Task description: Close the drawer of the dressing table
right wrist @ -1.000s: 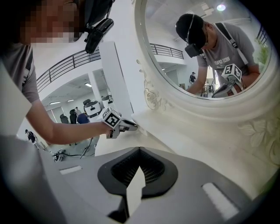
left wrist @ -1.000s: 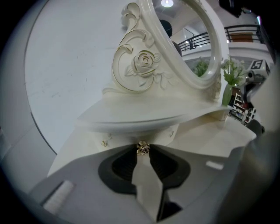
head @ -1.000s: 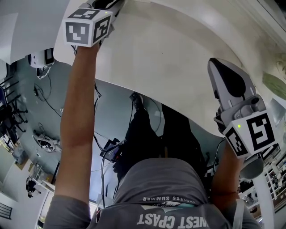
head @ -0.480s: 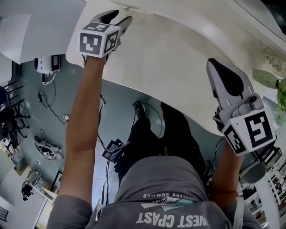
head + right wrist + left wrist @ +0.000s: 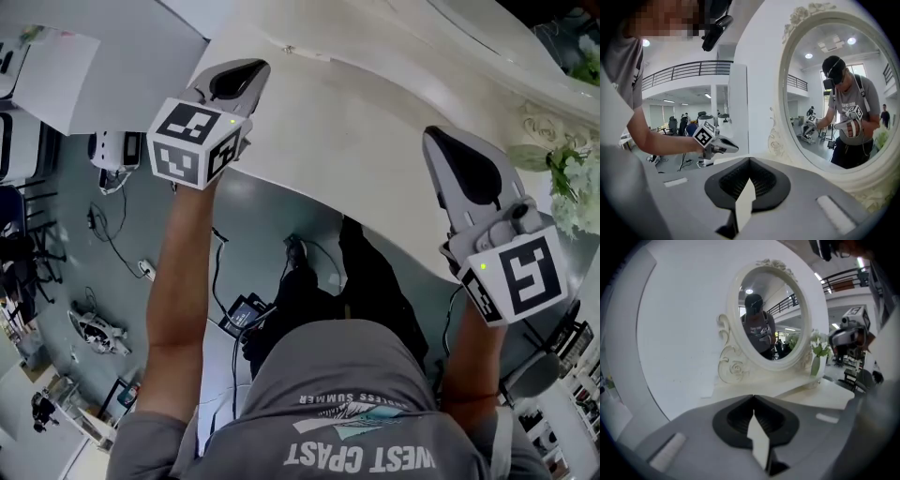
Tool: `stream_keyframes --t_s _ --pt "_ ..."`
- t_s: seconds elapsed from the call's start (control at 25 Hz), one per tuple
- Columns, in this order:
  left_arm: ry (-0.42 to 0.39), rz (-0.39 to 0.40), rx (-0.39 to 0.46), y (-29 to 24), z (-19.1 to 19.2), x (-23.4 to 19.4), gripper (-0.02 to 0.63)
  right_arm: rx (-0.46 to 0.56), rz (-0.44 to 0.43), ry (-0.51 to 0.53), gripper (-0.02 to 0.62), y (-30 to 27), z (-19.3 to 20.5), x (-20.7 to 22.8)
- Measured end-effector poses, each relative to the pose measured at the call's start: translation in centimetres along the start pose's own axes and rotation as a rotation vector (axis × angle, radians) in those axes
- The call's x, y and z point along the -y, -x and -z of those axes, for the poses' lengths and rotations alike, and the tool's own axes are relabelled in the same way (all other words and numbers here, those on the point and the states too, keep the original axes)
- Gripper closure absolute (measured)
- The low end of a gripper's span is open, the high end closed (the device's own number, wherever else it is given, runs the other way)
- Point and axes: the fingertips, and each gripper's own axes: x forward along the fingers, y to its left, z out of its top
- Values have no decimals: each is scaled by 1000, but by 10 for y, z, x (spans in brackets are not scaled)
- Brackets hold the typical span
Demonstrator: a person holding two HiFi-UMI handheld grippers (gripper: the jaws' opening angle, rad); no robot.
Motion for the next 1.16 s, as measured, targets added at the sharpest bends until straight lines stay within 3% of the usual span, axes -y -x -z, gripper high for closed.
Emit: stream_keyframes --t_s 0.4,0.6,1.16 --pt "-111 -7 232 138 -93 59 603 100 31 77 594 55 -61 -42" --pt "-164 -11 307 201 -123 86 603 137 39 111 594 82 -88 -68" --pt "-216 -28 408 331 -137 135 603 233 44 192 594 126 -138 -141"
